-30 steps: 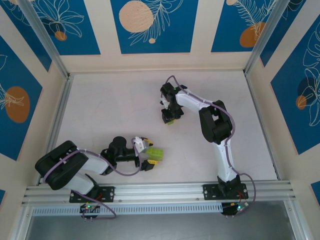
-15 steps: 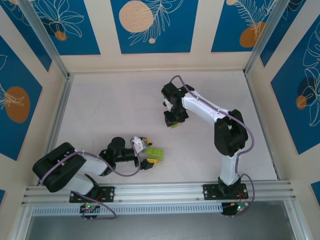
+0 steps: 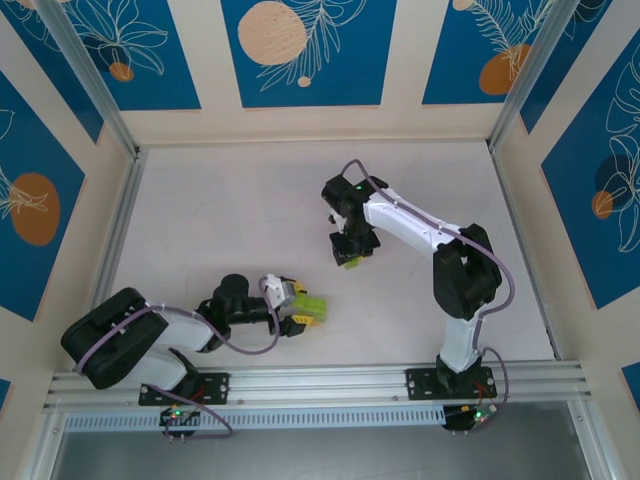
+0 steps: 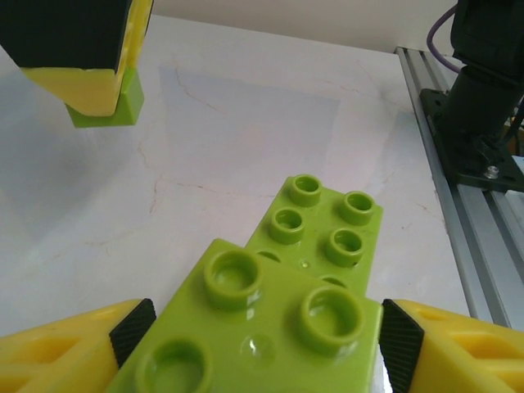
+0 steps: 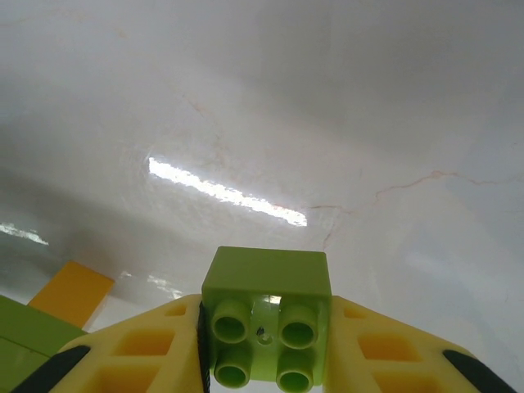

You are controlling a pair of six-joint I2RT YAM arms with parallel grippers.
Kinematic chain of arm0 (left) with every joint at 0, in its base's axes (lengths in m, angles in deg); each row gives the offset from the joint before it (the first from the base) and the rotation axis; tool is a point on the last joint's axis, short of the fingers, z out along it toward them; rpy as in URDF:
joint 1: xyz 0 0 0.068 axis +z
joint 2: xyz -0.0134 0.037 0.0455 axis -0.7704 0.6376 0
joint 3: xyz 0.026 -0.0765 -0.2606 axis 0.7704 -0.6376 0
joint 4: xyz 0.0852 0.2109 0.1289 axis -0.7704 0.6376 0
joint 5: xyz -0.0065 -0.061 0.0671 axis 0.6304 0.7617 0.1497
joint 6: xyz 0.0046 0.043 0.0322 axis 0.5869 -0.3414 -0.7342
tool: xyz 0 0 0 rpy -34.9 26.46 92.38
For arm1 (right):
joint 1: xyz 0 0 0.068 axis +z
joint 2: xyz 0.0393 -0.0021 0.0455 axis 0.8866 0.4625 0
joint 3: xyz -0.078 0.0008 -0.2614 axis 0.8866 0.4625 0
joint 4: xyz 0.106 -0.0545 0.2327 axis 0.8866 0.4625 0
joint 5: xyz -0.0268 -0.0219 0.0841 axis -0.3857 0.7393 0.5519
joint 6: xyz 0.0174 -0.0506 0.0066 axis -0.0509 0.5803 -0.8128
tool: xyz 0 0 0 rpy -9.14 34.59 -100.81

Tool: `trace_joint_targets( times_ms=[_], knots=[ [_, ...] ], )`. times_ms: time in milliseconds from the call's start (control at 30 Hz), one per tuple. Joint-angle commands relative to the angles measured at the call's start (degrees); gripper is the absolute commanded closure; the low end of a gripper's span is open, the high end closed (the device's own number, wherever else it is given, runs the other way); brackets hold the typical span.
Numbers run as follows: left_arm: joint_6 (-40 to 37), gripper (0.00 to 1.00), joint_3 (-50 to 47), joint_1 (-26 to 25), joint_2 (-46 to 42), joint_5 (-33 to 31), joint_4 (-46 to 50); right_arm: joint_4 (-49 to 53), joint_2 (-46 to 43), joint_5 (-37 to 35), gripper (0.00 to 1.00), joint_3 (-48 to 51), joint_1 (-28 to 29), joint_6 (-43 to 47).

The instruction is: Assemble a carrot with lego

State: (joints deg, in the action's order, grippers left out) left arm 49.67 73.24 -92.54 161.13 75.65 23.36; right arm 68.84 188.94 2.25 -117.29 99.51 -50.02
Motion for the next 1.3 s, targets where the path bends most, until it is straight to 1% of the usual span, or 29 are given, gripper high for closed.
trace_joint_targets(
  times_ms=[0,67,100,167,233,433,533,733,900,1000,1067,1267],
  knots=[
    [-0.8,0.30,-0.3,-0.5,-0.9,3.3,-2.3,3.1,-2.3,1.6,0.67,-1.1,1.2,-2.0],
    [-0.6,0.33,-0.4,-0.5,-1.0,4.1,-2.4,3.9,-3.0,1.5,0.67,-1.2,1.5,-2.3],
    [-0.6,0.36,-0.4,-0.5,-1.1,4.6,-2.4,4.1,-3.2,1.4,0.67,-1.1,1.5,-2.4],
    [-0.7,0.47,-0.2,-0.5,-1.2,5.4,-2.2,4.5,-3.8,1.0,0.67,-0.7,1.5,-2.7],
    [-0.7,0.51,-0.3,-0.6,-1.2,5.9,-2.2,4.7,-4.3,1.0,0.67,-0.4,1.5,-2.9],
    [-0.6,0.56,-0.6,-0.6,-2.2,6.8,-2.4,4.9,-5.9,1.2,0.67,0.7,2.3,-4.2],
    [-0.7,0.56,-0.4,-0.7,-1.7,6.6,-2.1,5.6,-6.9,2.0,0.68,0.8,3.3,-5.7],
    [-0.9,0.60,-0.2,-0.7,-1.2,6.6,-1.7,10.3,-8.6,4.8,0.69,-1.2,7.6,-10.4],
    [-1.3,0.60,0.4,-0.9,-0.1,6.6,-1.2,12.4,-10.9,6.3,0.69,-2.2,10.3,-13.5],
    [-1.7,0.66,0.5,-1.1,0.1,6.7,-0.9,13.4,-12.1,6.6,0.69,-2.7,11.0,-14.6],
    [-2.1,0.68,0.5,-1.3,0.1,6.6,-0.6,13.9,-12.5,7.4,0.70,-3.0,11.3,-15.1],
    [-4.1,0.71,0.8,-2.4,0.5,4.7,0.7,16.7,-13.0,9.4,0.70,-4.0,13.8,-18.5]
  ],
)
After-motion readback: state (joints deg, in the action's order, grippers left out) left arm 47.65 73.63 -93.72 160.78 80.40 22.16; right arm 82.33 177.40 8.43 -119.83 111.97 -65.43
